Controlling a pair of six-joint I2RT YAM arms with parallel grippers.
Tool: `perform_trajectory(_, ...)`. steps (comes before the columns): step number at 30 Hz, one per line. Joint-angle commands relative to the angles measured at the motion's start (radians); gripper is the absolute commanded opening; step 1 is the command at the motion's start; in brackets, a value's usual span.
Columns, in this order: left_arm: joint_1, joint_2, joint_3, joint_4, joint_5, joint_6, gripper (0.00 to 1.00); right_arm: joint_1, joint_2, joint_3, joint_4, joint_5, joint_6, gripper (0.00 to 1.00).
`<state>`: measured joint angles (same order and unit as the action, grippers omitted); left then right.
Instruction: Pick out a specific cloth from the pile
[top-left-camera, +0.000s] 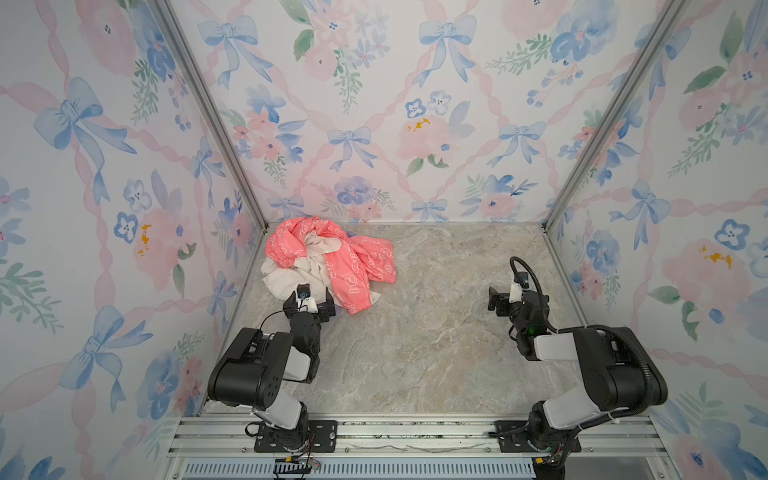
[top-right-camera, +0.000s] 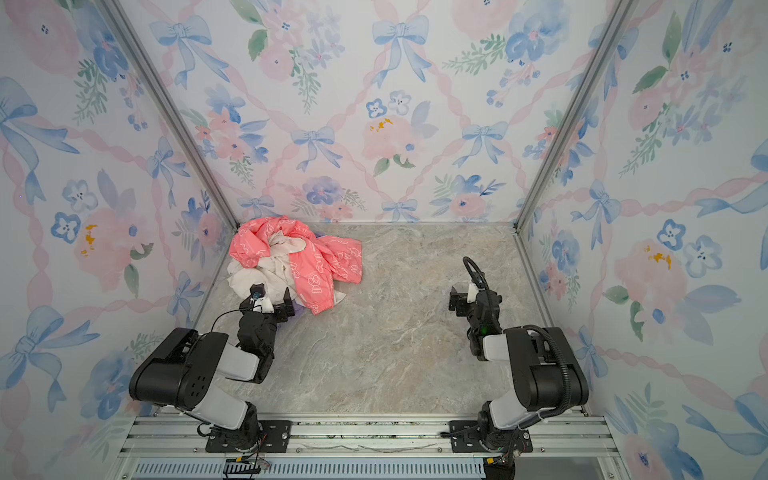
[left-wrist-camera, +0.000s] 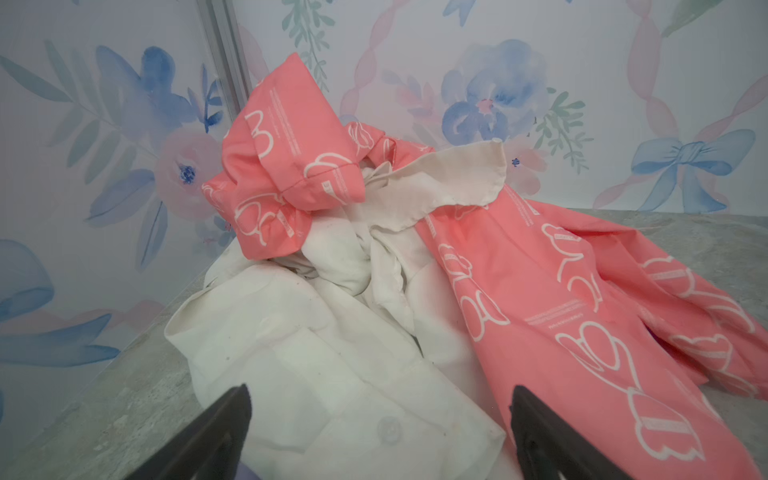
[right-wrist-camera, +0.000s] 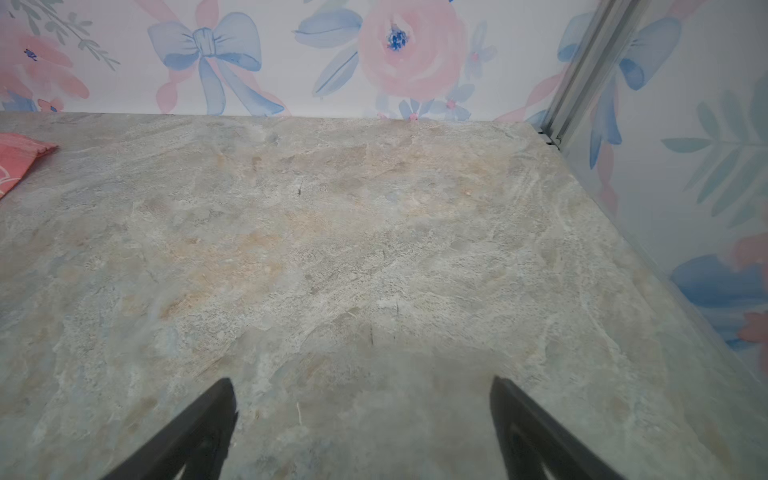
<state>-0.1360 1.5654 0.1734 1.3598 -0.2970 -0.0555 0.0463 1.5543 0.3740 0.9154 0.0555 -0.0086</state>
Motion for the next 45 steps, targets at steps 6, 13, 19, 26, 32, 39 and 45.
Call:
perform_trajectory(6, 0.005, -0.010, 0.016, -0.005, 0.022, -0.001, 0.98, -0.006, -0.007, 0.019, -0.010, -0.011, -0.003, 0.97)
perform_trajectory(13, 0.006, -0.011, 0.015, -0.005, 0.022, 0.000, 0.98, -0.005, -0.007, 0.019, -0.010, -0.011, -0.003, 0.97)
perform_trajectory(19, 0.007, -0.010, 0.017, -0.005, 0.022, 0.000, 0.98, -0.005, -0.007, 0.018, -0.009, -0.011, -0.002, 0.97)
perform_trajectory(26, 0.006, -0.010, 0.017, -0.005, 0.024, 0.000, 0.98, -0.005, -0.007, 0.018, -0.009, -0.011, -0.002, 0.97)
perform_trajectory(32, 0.018, -0.021, 0.019, -0.011, 0.042, -0.002, 0.98, -0.004, -0.007, 0.019, -0.010, -0.011, -0.003, 0.97)
perform_trajectory(39, -0.043, -0.238, 0.075, -0.261, -0.137, 0.009, 0.98, 0.003, -0.108, 0.026, -0.105, -0.052, -0.026, 0.97)
perform_trajectory(45, -0.071, -0.462, 0.193, -0.597, -0.216, -0.086, 0.98, 0.019, -0.322, 0.187, -0.475, -0.052, -0.034, 0.97)
